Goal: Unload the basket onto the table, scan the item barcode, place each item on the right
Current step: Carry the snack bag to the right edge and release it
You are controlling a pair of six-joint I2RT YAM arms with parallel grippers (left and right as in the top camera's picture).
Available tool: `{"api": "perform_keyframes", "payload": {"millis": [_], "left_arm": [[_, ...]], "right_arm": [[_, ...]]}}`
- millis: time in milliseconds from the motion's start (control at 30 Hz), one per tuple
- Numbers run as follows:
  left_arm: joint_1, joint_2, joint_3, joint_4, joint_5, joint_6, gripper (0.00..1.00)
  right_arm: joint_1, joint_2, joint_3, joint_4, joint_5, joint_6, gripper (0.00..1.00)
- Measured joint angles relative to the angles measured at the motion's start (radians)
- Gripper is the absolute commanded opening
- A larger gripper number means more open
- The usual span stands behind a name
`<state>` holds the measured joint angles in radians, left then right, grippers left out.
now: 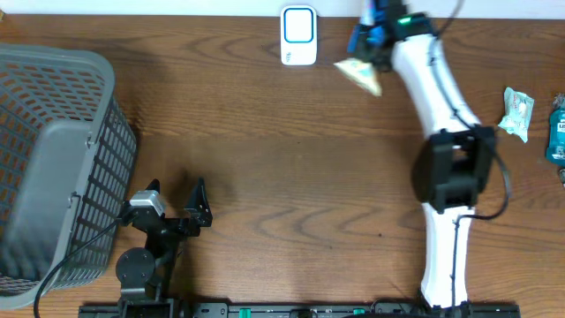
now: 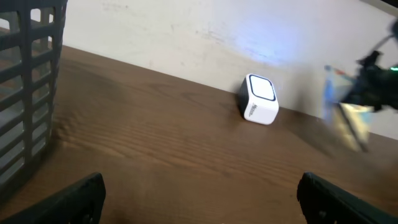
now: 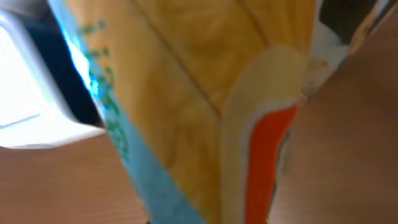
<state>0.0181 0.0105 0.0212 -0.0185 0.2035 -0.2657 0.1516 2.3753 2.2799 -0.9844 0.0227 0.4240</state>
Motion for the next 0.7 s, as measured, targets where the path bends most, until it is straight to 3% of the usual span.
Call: {"api": "perform_keyframes", "payload": {"millis": [333, 700], "left_arm": [[0.000, 0.000, 0.000, 0.000, 0.000, 0.000, 0.98], [0.000, 0.000, 0.000, 0.000, 0.000, 0.000, 0.98]], "right_arm": [[-0.282, 0.079, 0.005, -0.148, 0.022, -0.327, 0.01], [-0.512, 0.160, 0.018, -0.235, 0.206, -0.361, 0.01]]}}
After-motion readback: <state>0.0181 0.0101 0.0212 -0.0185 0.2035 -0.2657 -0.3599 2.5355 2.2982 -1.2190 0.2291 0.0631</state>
